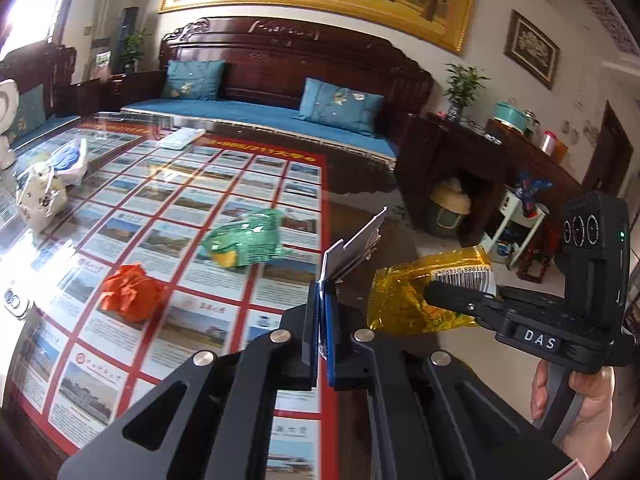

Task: Collect trash
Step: 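Carry the yellow wrapper and white paper over the bucket, then open the left tool to drop the white paper while the right tool releases the yellow wrapper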

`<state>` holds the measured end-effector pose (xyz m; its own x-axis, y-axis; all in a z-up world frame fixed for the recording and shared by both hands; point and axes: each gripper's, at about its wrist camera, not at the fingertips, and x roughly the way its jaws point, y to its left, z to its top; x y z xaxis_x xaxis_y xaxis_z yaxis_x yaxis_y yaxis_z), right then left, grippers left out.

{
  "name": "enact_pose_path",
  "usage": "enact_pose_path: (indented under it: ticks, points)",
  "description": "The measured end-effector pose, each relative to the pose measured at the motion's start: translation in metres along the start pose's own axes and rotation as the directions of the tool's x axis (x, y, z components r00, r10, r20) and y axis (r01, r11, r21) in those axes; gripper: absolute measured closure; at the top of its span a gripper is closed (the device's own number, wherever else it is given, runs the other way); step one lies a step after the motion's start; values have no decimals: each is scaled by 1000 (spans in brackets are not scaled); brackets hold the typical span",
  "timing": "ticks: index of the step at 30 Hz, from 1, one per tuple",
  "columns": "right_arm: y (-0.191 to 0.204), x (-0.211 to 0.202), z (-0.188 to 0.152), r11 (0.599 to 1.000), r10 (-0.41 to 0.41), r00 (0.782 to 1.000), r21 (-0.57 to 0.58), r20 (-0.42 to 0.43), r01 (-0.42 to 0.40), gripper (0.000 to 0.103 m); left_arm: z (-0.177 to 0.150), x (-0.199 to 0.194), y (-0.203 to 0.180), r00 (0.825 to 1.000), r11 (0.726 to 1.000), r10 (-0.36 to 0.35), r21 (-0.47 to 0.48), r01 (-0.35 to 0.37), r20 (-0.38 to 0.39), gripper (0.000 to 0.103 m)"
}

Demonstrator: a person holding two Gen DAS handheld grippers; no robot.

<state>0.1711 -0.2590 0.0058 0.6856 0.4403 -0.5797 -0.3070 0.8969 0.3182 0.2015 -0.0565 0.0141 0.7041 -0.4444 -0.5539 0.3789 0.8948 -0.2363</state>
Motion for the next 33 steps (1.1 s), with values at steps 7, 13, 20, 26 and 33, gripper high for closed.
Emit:
enact_pose_path:
  ticks: [7, 13, 20, 26, 33]
  points:
    - [-41, -77, -34, 994, -103, 994, 39, 32, 102, 94, -10, 9, -68, 994, 992, -100, 74, 103, -45, 100]
    - [-89, -126, -74, 974, -208, 978, 95, 11, 206, 94, -30, 39, -142, 973, 970, -182, 138, 201, -139, 100]
    - [-137, -153, -123, 948, -263, 964, 173, -45, 267, 94, -63, 81, -218, 934, 941, -237, 178, 289, -266, 100]
    - [-167, -160, -143, 938, -264, 962, 213, -70, 273, 94, -86, 117, -257, 909, 934, -232, 182, 308, -346, 100]
    - [-188, -160, -155, 935, -250, 965, 240, -82, 262, 94, -98, 149, -271, 889, 941, -202, 169, 292, -412, 100]
